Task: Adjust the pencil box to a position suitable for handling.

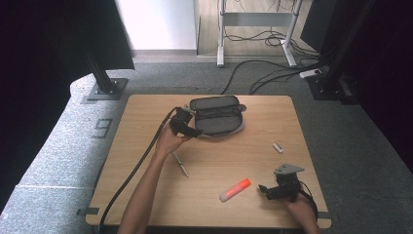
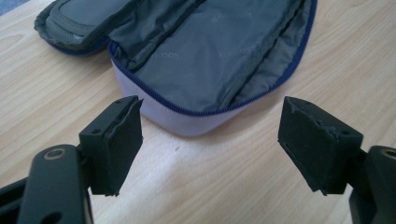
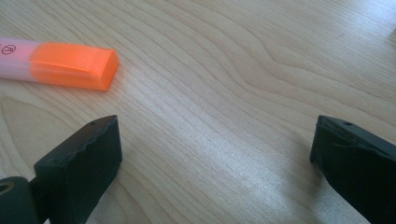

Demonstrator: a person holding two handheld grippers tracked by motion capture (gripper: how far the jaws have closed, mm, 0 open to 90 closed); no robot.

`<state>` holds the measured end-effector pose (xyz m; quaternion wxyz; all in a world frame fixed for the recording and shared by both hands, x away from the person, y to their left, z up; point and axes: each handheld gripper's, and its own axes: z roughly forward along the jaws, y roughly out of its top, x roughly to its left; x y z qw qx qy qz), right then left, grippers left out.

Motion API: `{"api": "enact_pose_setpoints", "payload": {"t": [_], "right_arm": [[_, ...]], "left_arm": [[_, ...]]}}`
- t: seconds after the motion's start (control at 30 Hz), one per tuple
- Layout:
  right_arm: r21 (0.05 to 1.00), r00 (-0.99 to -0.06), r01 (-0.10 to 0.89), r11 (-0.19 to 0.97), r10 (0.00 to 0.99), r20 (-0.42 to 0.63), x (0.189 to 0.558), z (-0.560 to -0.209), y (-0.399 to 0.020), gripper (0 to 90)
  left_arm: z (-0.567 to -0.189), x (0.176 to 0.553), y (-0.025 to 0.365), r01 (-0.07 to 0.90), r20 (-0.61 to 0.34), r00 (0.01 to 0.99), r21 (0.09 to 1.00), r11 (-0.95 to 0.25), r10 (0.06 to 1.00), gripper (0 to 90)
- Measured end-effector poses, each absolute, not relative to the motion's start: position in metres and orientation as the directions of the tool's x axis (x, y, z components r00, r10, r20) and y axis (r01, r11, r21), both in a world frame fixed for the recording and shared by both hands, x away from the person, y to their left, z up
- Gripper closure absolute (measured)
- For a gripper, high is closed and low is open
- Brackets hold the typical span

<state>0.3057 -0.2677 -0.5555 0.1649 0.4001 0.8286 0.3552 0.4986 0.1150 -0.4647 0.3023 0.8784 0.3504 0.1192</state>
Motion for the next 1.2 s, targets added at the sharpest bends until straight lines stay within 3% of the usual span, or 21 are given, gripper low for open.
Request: {"api": "enact_pose_setpoints", "payload": {"t": [0.5, 0.93, 1.2], "right_arm": [[0.721, -0.625, 0.546, 0.427, 0.780, 0.012, 0.306, -0.556, -0.268, 1.8], [0.720, -0.625, 0.546, 0.427, 0.780, 0.011, 0.305, -0.556, -0.268, 1.8], [0.720, -0.625, 0.546, 0.427, 0.780, 0.011, 0.305, -0.556, -0.268, 1.8]], "left_arm": [[-0.485, 0.530, 0.110, 0.592, -0.025, 0.684, 0.603, -0.534, 0.729, 28.5], [-0.507, 0.542, 0.115, 0.649, -0.084, 0.642, 0.589, -0.481, 0.762, 53.5], [-0.510, 0.536, 0.110, 0.635, -0.038, 0.654, 0.570, -0.522, 0.755, 70.7]]}}
